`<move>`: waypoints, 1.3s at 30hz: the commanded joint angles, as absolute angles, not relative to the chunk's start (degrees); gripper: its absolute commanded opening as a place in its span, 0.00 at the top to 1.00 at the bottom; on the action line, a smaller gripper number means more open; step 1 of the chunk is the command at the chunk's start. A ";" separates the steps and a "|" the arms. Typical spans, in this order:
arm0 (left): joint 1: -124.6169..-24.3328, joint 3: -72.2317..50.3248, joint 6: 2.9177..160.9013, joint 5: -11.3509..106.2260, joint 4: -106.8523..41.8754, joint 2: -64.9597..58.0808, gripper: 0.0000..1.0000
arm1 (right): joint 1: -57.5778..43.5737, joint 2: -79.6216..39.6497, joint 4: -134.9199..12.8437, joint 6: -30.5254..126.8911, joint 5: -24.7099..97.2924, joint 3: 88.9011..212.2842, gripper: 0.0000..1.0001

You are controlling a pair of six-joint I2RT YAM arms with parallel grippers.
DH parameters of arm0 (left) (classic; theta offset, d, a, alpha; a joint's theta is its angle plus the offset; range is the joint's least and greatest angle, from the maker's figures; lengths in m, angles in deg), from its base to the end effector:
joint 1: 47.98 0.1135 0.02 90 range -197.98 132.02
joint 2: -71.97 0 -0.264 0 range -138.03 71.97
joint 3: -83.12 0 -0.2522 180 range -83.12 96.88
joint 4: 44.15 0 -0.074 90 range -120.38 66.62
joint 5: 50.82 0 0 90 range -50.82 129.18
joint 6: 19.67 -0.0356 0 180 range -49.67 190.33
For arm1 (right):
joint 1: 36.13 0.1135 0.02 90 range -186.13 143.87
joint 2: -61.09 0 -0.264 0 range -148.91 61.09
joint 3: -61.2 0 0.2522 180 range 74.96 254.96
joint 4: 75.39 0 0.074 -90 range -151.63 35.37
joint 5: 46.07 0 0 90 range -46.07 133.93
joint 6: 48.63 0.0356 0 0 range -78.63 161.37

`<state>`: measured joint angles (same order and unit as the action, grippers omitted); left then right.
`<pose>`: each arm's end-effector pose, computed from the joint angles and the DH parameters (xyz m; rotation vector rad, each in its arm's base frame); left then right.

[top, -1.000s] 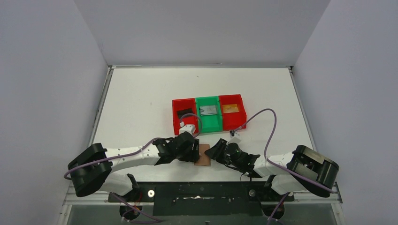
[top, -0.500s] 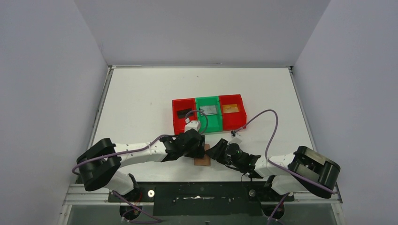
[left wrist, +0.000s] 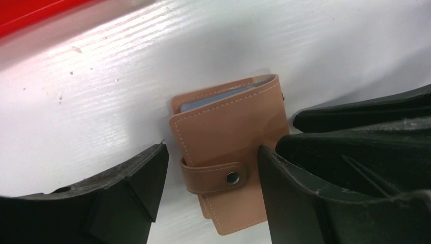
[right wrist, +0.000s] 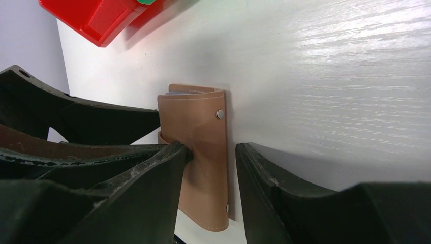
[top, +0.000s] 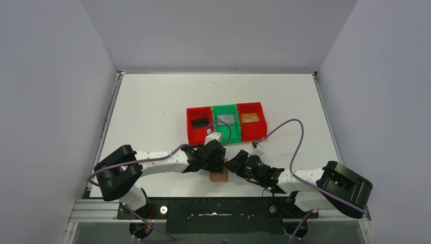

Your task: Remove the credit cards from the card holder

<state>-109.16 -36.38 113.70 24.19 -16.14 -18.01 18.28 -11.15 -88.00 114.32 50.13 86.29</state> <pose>0.1516 -0.2564 0.1620 0.3000 2.5509 -0.3853 0.1202 0.1613 0.1180 0.4555 2.3653 1.0767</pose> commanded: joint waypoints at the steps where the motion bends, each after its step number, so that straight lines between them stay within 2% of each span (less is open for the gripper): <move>1: -109.67 -35.84 113.05 23.62 -12.84 -13.84 0.34 | 17.98 -10.97 -83.96 113.11 52.47 87.09 0.56; 11: -109.60 -36.45 112.38 25.28 -13.08 -9.77 0.32 | 18.03 -13.80 -83.54 109.36 49.39 90.38 0.56; 19: -109.67 -36.14 111.63 27.27 -11.77 -14.39 0.36 | 18.34 -17.87 -83.16 110.02 48.31 92.26 0.57; 23: -109.67 -36.99 112.17 26.96 -12.16 -15.67 0.44 | 18.44 -18.74 -83.09 110.46 48.20 92.62 0.58; 31: -109.75 -37.28 112.63 25.20 -11.74 -16.38 0.73 | 18.51 -18.64 -82.11 109.98 48.35 93.14 0.60; 39: -109.85 -40.92 112.04 25.67 -17.36 -8.98 0.82 | 18.53 -18.04 -81.00 109.83 49.48 93.09 0.66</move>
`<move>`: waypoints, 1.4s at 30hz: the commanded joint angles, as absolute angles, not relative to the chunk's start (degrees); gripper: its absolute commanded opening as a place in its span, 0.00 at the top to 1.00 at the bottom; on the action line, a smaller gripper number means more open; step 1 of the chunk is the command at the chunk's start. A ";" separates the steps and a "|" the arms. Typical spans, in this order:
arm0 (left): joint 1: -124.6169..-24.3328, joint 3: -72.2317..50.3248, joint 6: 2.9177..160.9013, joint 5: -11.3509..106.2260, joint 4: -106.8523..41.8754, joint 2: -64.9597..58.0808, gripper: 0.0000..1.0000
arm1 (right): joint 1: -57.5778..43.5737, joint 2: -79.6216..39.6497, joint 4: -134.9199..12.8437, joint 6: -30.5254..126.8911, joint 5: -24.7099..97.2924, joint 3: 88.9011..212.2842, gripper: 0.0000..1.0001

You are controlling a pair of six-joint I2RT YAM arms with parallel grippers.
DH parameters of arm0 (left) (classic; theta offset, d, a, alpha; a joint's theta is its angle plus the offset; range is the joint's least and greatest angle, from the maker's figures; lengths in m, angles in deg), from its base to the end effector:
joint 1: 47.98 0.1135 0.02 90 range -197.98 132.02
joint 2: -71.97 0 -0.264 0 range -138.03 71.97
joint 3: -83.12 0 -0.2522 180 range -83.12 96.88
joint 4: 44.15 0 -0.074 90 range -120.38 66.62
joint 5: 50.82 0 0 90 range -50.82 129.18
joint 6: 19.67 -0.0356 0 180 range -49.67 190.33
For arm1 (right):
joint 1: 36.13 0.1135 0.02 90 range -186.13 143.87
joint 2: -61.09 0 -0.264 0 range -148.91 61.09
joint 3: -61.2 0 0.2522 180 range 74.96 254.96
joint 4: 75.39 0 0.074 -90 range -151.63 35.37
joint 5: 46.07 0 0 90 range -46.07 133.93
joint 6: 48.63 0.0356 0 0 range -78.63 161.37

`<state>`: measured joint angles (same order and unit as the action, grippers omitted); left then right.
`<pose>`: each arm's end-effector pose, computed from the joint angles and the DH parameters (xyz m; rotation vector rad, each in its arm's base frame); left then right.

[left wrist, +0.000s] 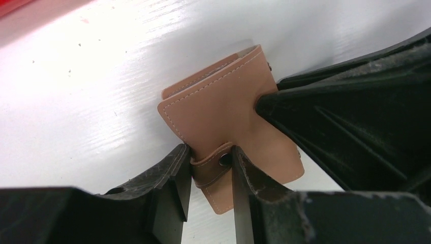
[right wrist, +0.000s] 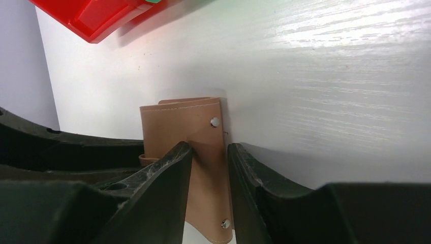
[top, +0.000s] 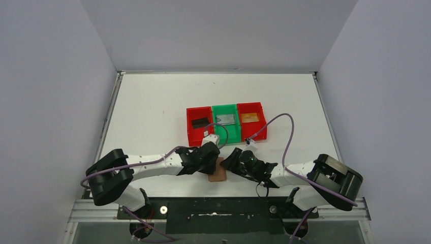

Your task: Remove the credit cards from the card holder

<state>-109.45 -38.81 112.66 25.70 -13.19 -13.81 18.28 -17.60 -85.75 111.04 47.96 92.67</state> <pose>0.1412 -0.2423 0.1667 0.3470 2.5757 -0.3838 0.1342 0.1833 0.1216 0.3680 2.4222 1.0417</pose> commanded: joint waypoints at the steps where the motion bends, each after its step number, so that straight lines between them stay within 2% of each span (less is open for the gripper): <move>1: -109.81 -41.70 112.01 26.59 -18.61 -7.79 0.82 | 18.54 -17.98 -80.82 109.91 49.66 93.07 0.68; 5: -109.53 -44.32 112.39 28.83 -23.14 -4.06 0.83 | 18.61 -17.22 -80.18 109.85 50.15 93.04 0.73; 8: -109.01 -46.27 112.94 30.01 -26.09 -2.40 0.83 | 18.59 -16.24 -82.71 109.37 49.33 91.78 0.73; 12: -108.29 -47.39 113.41 30.63 -26.75 -2.88 0.83 | 18.60 -15.16 -86.39 107.62 46.61 91.04 0.58; 17: -108.36 -45.74 113.65 26.23 -20.40 -6.18 0.62 | 18.56 -15.98 -85.18 106.61 46.11 91.32 0.53; 19: -108.44 -45.68 113.64 25.15 -18.85 -6.85 0.55 | 18.73 -16.54 -84.43 106.21 45.81 91.64 0.54; 23: -108.53 -42.28 113.27 22.86 -15.23 -7.87 0.48 | 19.15 -17.99 -86.29 106.04 44.57 91.55 0.62; 29: -110.63 -37.07 112.86 18.48 -9.03 -11.08 0.49 | 19.75 -19.96 -89.19 107.45 44.05 91.18 0.63; 35: -113.22 -33.23 112.62 15.78 -3.98 -14.84 0.60 | 20.12 -20.97 -90.18 108.48 44.56 91.13 0.62; 42: -113.94 -33.60 112.18 19.10 -4.98 -14.99 0.59 | 20.10 -21.53 -89.04 110.00 45.62 90.92 0.59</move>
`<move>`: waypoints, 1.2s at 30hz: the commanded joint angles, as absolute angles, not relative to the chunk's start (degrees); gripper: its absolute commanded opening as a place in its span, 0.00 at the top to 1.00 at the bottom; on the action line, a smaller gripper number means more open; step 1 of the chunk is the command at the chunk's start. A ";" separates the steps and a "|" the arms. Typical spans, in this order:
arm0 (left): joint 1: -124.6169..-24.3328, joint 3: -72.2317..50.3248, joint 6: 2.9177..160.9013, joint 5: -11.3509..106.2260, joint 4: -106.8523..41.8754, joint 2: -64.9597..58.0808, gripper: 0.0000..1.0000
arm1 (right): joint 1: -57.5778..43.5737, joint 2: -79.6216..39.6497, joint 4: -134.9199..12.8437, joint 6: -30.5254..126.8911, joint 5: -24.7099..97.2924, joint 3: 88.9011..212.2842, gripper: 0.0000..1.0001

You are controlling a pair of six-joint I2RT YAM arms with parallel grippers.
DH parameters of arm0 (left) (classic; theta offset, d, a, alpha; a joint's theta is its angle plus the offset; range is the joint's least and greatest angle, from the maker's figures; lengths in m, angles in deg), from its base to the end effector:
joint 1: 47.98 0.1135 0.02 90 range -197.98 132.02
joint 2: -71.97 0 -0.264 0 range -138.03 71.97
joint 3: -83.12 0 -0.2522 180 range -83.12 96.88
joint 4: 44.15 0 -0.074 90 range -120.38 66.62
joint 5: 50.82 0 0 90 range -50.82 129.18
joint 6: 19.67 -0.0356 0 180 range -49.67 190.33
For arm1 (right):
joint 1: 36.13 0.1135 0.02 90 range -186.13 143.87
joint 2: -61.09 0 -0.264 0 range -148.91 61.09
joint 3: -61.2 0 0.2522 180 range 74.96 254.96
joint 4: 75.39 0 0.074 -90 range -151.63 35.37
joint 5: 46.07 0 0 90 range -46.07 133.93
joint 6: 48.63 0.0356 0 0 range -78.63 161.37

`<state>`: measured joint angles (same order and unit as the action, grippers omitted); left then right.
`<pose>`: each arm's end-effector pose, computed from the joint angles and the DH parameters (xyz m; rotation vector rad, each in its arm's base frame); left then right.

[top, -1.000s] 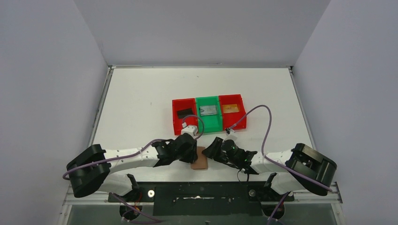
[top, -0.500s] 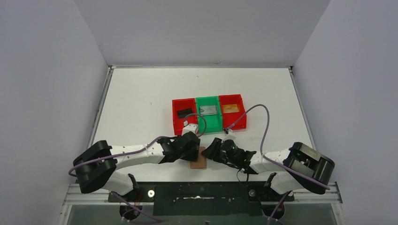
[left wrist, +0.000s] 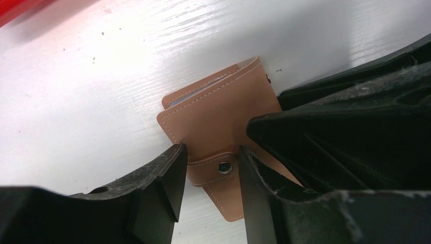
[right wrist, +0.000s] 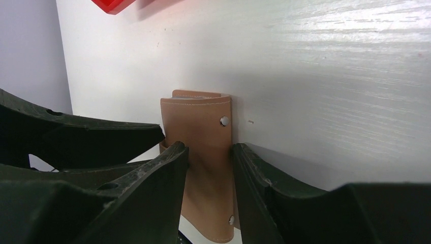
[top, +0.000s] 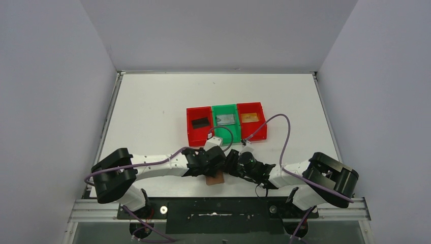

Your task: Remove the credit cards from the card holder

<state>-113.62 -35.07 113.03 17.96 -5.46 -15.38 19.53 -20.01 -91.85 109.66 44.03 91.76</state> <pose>0.1280 -0.2515 0.1720 0.4042 2.5476 -0.1954 0.1299 0.1901 0.1182 0.2697 2.4267 1.1431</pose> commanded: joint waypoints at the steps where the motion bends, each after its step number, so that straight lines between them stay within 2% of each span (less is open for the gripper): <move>1: -113.93 -33.56 112.24 19.45 -5.09 -14.77 0.58 | 20.07 -21.57 -88.76 110.03 45.60 91.00 0.59; 8: -113.98 -31.76 112.14 20.53 -2.38 -12.97 0.51 | 20.11 -21.14 -88.62 110.00 45.61 90.87 0.58; 15: -113.98 -32.68 111.05 22.23 -1.77 -12.31 0.51 | 20.15 -21.87 -88.56 109.69 45.12 91.54 0.58; 23: -114.07 -34.64 111.87 21.35 -3.62 -16.43 0.59 | 20.33 -22.51 -89.06 109.59 44.83 91.83 0.58; 28: -114.63 -34.26 111.63 19.37 -3.25 -18.55 0.69 | 20.56 -23.34 -90.10 108.99 43.29 92.37 0.58; 30: -115.08 -34.42 111.71 18.43 -3.23 -18.78 0.75 | 20.87 -23.68 -90.77 108.85 43.14 92.28 0.60; 33: -115.26 -35.11 111.85 17.67 -3.89 -17.97 0.82 | 20.99 -24.32 -91.72 109.03 42.82 92.11 0.64; 36: -115.28 -36.20 111.77 17.64 -5.98 -16.27 0.84 | 21.03 -24.30 -92.34 108.93 42.76 91.93 0.75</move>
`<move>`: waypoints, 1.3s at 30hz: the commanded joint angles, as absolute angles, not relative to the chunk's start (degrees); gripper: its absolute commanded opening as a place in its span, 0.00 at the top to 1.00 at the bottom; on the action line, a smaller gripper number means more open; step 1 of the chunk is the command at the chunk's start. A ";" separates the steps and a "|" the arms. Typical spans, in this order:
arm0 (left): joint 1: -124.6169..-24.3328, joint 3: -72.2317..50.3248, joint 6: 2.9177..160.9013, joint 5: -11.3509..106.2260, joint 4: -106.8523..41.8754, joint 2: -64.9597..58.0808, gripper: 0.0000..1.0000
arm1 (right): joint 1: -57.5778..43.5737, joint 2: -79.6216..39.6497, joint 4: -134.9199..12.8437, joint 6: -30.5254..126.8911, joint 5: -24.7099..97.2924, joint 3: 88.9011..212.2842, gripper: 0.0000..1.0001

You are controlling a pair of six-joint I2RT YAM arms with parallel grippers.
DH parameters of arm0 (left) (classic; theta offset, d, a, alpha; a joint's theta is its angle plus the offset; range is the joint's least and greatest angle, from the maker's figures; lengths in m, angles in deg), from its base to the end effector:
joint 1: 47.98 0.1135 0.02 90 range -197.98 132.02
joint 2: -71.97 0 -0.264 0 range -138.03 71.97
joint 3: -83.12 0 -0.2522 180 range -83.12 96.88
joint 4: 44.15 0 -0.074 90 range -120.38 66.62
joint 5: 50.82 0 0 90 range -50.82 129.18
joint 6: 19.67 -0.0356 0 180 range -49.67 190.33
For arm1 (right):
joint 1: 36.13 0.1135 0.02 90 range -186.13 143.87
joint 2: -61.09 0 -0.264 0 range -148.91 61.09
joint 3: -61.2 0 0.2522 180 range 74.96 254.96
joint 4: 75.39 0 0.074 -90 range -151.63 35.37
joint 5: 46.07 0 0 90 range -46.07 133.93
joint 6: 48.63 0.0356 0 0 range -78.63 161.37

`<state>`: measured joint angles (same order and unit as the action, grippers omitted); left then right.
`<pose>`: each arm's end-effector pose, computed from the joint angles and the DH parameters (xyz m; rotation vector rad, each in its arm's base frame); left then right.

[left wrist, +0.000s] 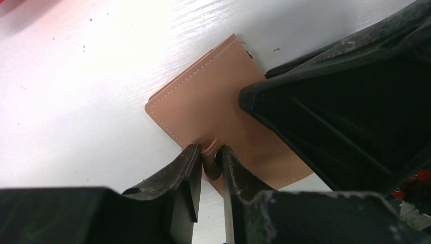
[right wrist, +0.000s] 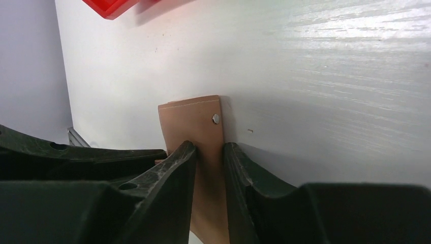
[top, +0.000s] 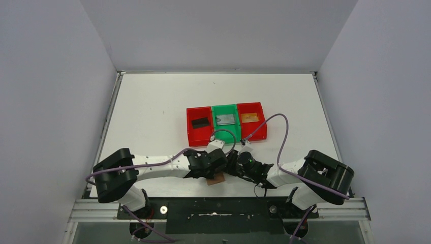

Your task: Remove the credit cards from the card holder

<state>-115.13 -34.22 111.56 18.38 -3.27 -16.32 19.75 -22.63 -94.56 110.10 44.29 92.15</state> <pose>0.1213 -0.2552 0.1699 0.4879 2.5637 -0.1597 0.1320 0.1944 0.1145 0.2765 2.4190 1.1524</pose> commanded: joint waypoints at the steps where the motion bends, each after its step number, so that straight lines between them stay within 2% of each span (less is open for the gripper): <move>1: -115.30 -36.55 111.73 17.76 -6.94 -15.55 0.85 | 21.04 -24.13 -92.08 109.14 43.30 91.80 0.77; 7: -115.15 -38.96 114.61 14.77 -8.23 -10.29 0.82 | 21.00 -20.87 -83.27 111.55 48.89 92.04 0.79; 10: -114.56 -41.48 117.18 12.93 -8.63 -5.62 0.75 | 20.95 -18.59 -80.59 111.43 50.30 91.66 0.78; 14: -112.51 -46.97 119.62 14.49 -11.69 -0.81 0.56 | 20.95 -16.65 -80.18 109.94 50.38 91.64 0.74; 15: -111.84 -48.09 119.97 15.29 -12.61 -0.20 0.54 | 20.99 -16.49 -80.18 109.77 50.31 91.70 0.73; 22: -110.64 -49.48 120.12 18.80 -14.58 -0.73 0.51 | 20.98 -16.22 -79.50 109.06 50.08 92.86 0.70; 31: -110.19 -49.46 122.80 16.62 -14.09 -1.76 0.52 | 20.96 -15.34 -77.87 108.67 50.24 94.10 0.69; 33: -109.83 -49.05 123.26 15.23 -13.49 -2.09 0.56 | 20.94 -15.18 -77.56 108.51 50.24 94.37 0.69; 37: -109.50 -49.02 123.59 14.95 -13.24 -2.06 0.72 | 20.93 -14.75 -76.95 108.51 50.39 94.61 0.68; 39: -109.50 -49.46 123.59 15.43 -13.38 -1.39 0.76 | 21.00 -14.27 -76.51 108.28 50.54 94.81 0.68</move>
<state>-109.78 -50.09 122.67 16.83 -12.17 -2.20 20.60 -16.03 -80.64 109.94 47.79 93.68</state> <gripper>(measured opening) 0.272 0.315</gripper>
